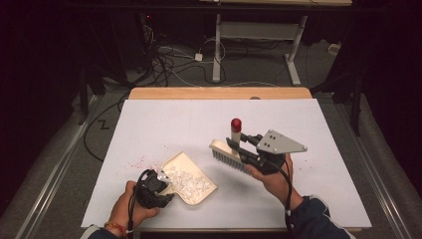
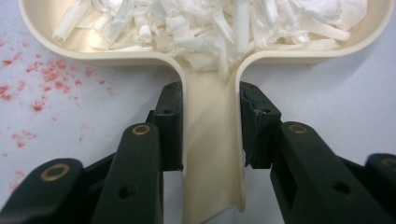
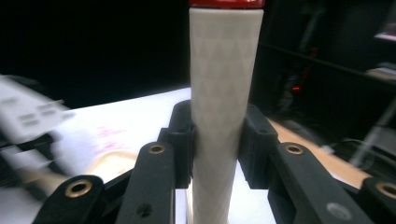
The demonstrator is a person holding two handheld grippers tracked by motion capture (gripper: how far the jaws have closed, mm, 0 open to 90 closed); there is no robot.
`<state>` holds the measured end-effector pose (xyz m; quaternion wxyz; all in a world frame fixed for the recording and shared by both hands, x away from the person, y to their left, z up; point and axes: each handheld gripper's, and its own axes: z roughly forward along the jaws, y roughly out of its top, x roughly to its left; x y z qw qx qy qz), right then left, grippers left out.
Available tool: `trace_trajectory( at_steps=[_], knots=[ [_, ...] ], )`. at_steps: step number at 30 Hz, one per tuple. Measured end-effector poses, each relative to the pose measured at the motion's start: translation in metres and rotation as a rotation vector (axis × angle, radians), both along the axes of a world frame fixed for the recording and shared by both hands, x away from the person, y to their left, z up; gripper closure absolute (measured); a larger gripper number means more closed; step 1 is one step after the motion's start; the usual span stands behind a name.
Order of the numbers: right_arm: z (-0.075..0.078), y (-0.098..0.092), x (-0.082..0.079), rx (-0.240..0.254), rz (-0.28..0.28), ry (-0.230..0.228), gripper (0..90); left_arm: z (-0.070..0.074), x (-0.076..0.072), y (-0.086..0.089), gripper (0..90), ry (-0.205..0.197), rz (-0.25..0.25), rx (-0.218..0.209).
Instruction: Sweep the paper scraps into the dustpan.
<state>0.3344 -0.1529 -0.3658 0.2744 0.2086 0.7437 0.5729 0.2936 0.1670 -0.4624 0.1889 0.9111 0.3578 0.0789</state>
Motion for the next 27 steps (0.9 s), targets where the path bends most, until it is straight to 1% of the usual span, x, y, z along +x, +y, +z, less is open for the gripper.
trace_trajectory(
  at_steps=[1, 3, 4, 5, 7, 8, 11, 12, 13, 15, 16, 17, 19, 21, 22, 25, 26, 27],
  knots=[
    [0.000, -0.001, 0.006, 0.011, -0.031, -0.008, 70.7, 0.000, 0.000, 0.000, 63.3, 0.000, 0.001, 0.000],
    [-0.001, -0.001, 0.021, 0.012, -0.072, 0.000, 70.7, 0.000, 0.000, -0.001, 63.3, 0.001, 0.001, -0.002],
    [-0.003, -0.001, 0.028, 0.015, -0.097, -0.004, 70.7, 0.000, 0.000, -0.001, 63.3, 0.001, 0.001, -0.002],
    [-0.005, 0.000, 0.034, 0.009, -0.119, -0.001, 70.7, 0.000, 0.000, -0.001, 63.3, 0.000, 0.001, -0.002],
    [-0.011, 0.005, 0.046, -0.021, -0.146, -0.011, 70.7, 0.000, 0.000, -0.001, 63.3, -0.001, 0.001, -0.005],
    [-0.015, 0.008, 0.051, -0.027, -0.156, 0.000, 70.7, 0.000, 0.000, -0.001, 63.3, -0.002, 0.001, -0.008],
    [-0.025, 0.017, 0.060, -0.061, -0.161, -0.001, 70.7, -0.001, 0.000, 0.000, 63.3, -0.004, 0.002, -0.016],
    [-0.028, 0.020, 0.060, -0.069, -0.155, 0.015, 70.7, -0.001, 0.000, 0.000, 63.2, -0.007, 0.007, -0.019],
    [-0.031, 0.023, 0.060, -0.065, -0.136, 0.019, 70.7, -0.001, 0.000, 0.000, 63.2, -0.008, 0.007, -0.018],
    [-0.033, 0.027, 0.055, -0.060, -0.113, 0.024, 70.7, -0.001, 0.000, 0.000, 63.3, -0.007, 0.007, -0.020],
    [-0.033, 0.030, 0.051, -0.074, -0.096, 0.022, 70.6, -0.001, 0.000, 0.000, 63.2, -0.007, 0.004, -0.019],
    [-0.033, 0.034, 0.046, -0.076, -0.079, 0.026, 70.7, -0.002, 0.000, 0.000, 63.2, -0.007, 0.004, -0.020],
    [-0.034, 0.040, 0.036, -0.075, -0.032, 0.037, 70.6, -0.002, 0.000, 0.000, 63.3, -0.008, 0.005, -0.021],
    [-0.035, 0.048, 0.024, -0.072, -0.003, 0.046, 70.6, -0.001, 0.000, 0.000, 63.2, -0.010, 0.005, -0.019],
    [-0.035, 0.051, 0.019, -0.069, 0.019, 0.047, 70.6, -0.002, -0.001, 0.000, 63.3, -0.011, 0.005, -0.018],
    [-0.032, 0.064, 0.003, -0.050, 0.088, 0.068, 70.7, -0.002, -0.001, 0.000, 63.2, -0.009, 0.008, -0.020],
    [-0.030, 0.067, -0.002, -0.047, 0.116, 0.064, 70.7, -0.002, 0.000, -0.001, 63.2, -0.009, 0.007, -0.019],
    [-0.028, 0.070, -0.008, -0.052, 0.129, 0.055, 70.7, -0.002, 0.000, -0.001, 63.2, -0.009, 0.007, -0.019]
  ],
)
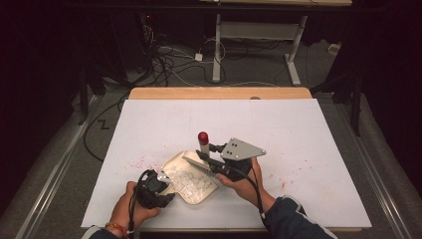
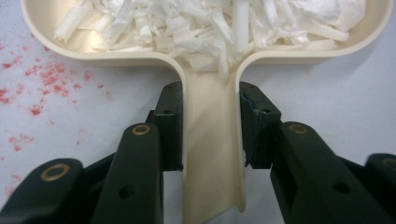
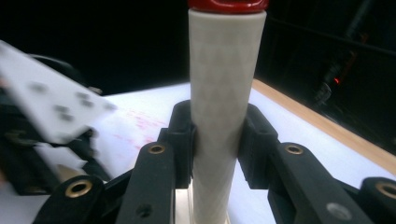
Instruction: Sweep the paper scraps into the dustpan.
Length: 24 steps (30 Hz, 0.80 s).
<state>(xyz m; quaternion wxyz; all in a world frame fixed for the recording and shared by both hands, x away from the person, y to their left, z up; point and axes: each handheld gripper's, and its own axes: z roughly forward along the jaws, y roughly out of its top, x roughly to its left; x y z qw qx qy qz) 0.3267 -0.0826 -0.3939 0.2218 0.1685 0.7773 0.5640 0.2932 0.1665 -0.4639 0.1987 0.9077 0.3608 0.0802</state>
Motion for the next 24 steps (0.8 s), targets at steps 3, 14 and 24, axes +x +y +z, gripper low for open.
trace_trajectory(
  at_steps=[3, 14, 24],
  knots=[
    [0.006, 0.003, -0.008, -0.002, 0.014, -0.022, 70.7, 0.000, 0.000, 0.000, 63.3, -0.001, -0.002, 0.000],
    [0.032, -0.025, -0.010, 0.056, -0.038, -0.046, 70.6, 0.000, 0.000, 0.001, 63.3, 0.002, 0.001, -0.001],
    [0.003, -0.044, -0.010, -0.069, -0.112, -0.019, 70.6, 0.005, -0.001, 0.001, 63.3, 0.030, 0.013, 0.023]
  ],
)
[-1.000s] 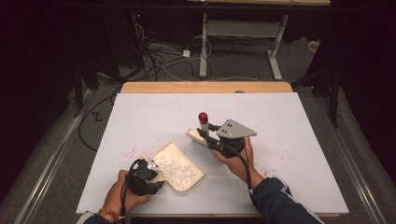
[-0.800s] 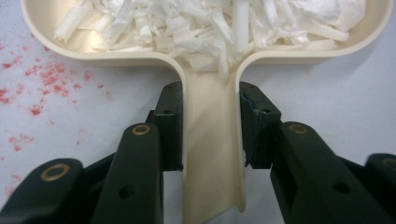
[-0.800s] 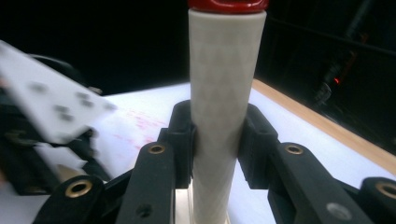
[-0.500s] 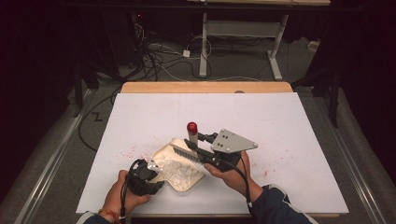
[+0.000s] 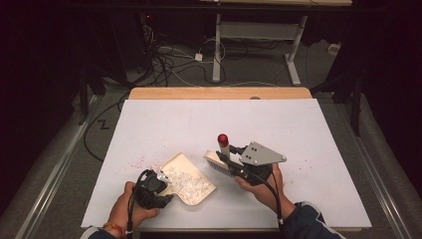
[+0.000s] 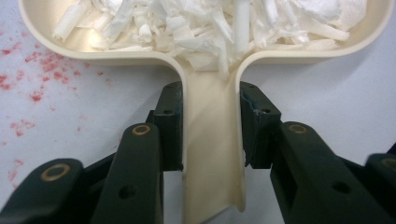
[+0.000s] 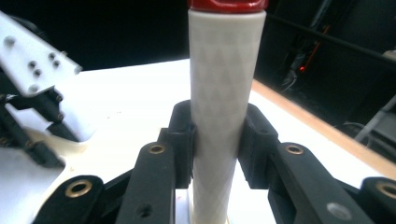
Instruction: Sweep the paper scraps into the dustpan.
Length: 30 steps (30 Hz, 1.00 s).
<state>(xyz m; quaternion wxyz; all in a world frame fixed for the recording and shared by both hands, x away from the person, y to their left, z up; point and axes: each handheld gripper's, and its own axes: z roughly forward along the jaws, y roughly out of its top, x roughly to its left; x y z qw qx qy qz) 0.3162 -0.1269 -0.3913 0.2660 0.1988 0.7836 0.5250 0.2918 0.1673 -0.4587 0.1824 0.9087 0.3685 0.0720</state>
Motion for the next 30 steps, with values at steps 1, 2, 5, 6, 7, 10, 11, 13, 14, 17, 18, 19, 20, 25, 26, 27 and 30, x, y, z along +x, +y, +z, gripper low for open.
trace_trajectory(
  at_steps=[1, 2, 5, 6, 7, 10, 11, 13, 14, 17, 18, 19, 20, 25, 26, 27, 30],
  knots=[
    [-0.002, 0.000, -0.001, 0.006, 0.009, 0.010, 70.7, 0.000, 0.000, 0.000, 63.3, -0.002, 0.003, -0.001],
    [-0.003, 0.000, -0.004, 0.012, 0.018, 0.018, 70.7, -0.001, 0.001, -0.001, 63.3, 0.000, 0.005, 0.001],
    [-0.003, 0.008, -0.015, 0.020, 0.058, 0.041, 70.6, -0.001, 0.001, -0.001, 63.3, 0.001, 0.005, 0.003],
    [-0.002, 0.011, -0.019, 0.023, 0.074, 0.049, 70.6, -0.001, 0.001, -0.001, 63.3, 0.001, 0.005, 0.004],
    [-0.002, 0.014, -0.022, 0.024, 0.094, 0.055, 70.7, 0.000, 0.001, -0.001, 63.3, -0.001, 0.006, 0.001],
    [0.003, 0.018, -0.028, 0.028, 0.116, 0.041, 70.6, 0.000, 0.001, 0.000, 63.3, -0.005, 0.004, -0.003],
    [0.006, 0.017, -0.028, 0.034, 0.113, 0.034, 70.7, 0.000, 0.000, 0.000, 63.3, -0.004, 0.008, -0.004],
    [0.010, 0.013, -0.028, 0.053, 0.104, 0.025, 70.6, -0.001, 0.000, 0.002, 63.3, -0.006, 0.010, -0.012],
    [0.013, 0.010, -0.028, 0.059, 0.102, 0.023, 70.6, 0.000, 0.000, 0.002, 63.3, -0.006, 0.012, -0.012],
    [0.021, -0.001, -0.027, 0.087, 0.087, 0.014, 70.6, -0.001, 0.000, 0.004, 63.3, -0.009, 0.023, -0.020],
    [0.023, -0.005, -0.026, 0.096, 0.082, 0.014, 70.6, 0.000, 0.000, 0.005, 63.3, -0.009, 0.026, -0.020],
    [0.025, -0.009, -0.025, 0.101, 0.075, 0.015, 70.6, -0.001, 0.000, 0.005, 63.3, -0.010, 0.027, -0.023],
    [0.027, -0.014, -0.024, 0.110, 0.070, 0.015, 70.6, 0.000, 0.001, 0.006, 63.3, -0.009, 0.029, -0.024],
    [0.033, -0.039, -0.022, 0.121, 0.042, 0.025, 70.6, -0.002, 0.003, 0.010, 63.2, -0.015, 0.054, -0.036],
    [0.034, -0.044, -0.022, 0.119, 0.032, 0.026, 70.6, -0.002, 0.003, 0.011, 63.3, -0.014, 0.056, -0.034],
    [0.034, -0.050, -0.022, 0.116, 0.025, 0.026, 70.6, -0.002, 0.004, 0.011, 63.2, -0.016, 0.059, -0.035],
    [0.033, -0.067, -0.022, 0.107, -0.004, 0.031, 70.6, -0.002, 0.005, 0.014, 63.3, -0.016, 0.069, -0.036]
  ],
)
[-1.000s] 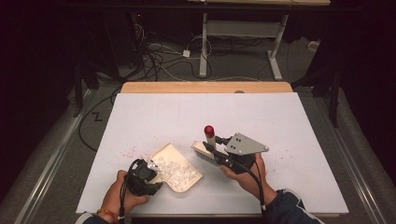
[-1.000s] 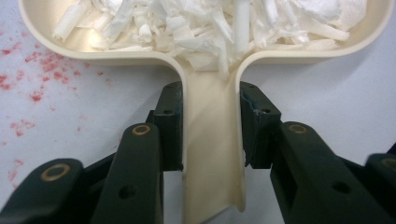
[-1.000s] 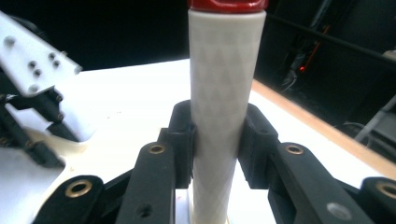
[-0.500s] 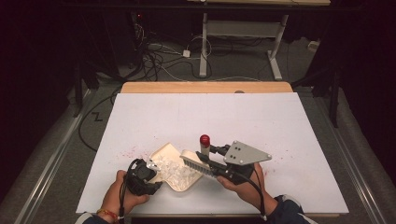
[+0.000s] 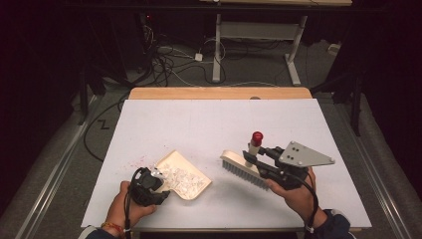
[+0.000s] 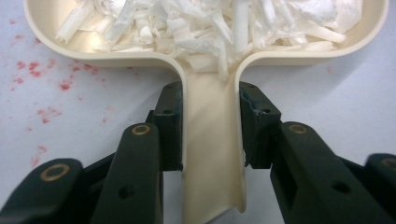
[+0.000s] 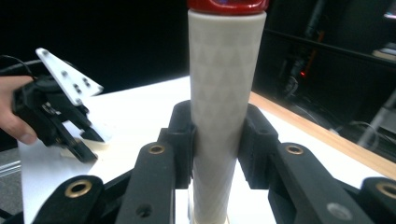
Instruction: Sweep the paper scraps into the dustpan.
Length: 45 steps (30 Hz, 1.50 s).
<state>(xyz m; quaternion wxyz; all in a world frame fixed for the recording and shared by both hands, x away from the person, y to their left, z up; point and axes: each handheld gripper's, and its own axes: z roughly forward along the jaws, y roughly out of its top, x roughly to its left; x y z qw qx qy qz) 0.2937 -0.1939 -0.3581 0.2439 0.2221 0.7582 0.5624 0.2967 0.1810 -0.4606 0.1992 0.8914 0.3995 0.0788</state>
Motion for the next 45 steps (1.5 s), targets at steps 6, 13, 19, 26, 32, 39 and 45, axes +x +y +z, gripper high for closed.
trace_trajectory(
  at_steps=[6, 13, 19, 26, 32, 39, 45],
  knots=[
    [-0.004, -0.024, 0.001, -0.009, -0.049, 0.014, 70.5, -0.001, 0.003, 0.001, 63.2, 0.009, 0.010, 0.000],
    [-0.004, -0.035, 0.005, -0.019, -0.092, 0.010, 70.5, -0.001, 0.007, 0.006, 63.2, 0.013, 0.015, -0.016],
    [0.001, -0.057, -0.002, -0.013, -0.099, 0.023, 70.5, -0.002, 0.007, 0.009, 63.0, 0.004, 0.022, -0.031],
    [0.004, -0.084, -0.014, -0.020, -0.076, 0.066, 70.5, -0.002, 0.010, 0.015, 63.0, -0.012, 0.068, -0.049],
    [0.004, -0.103, -0.021, -0.040, -0.073, 0.096, 70.5, -0.001, 0.016, 0.017, 63.1, -0.023, 0.098, -0.051],
    [0.002, -0.122, -0.027, -0.019, -0.091, 0.122, 70.5, -0.004, 0.022, 0.023, 63.1, -0.038, 0.138, -0.072],
    [-0.001, -0.124, -0.026, -0.043, -0.060, 0.160, 70.4, -0.003, 0.026, 0.028, 63.1, -0.061, 0.185, -0.073]
  ],
)
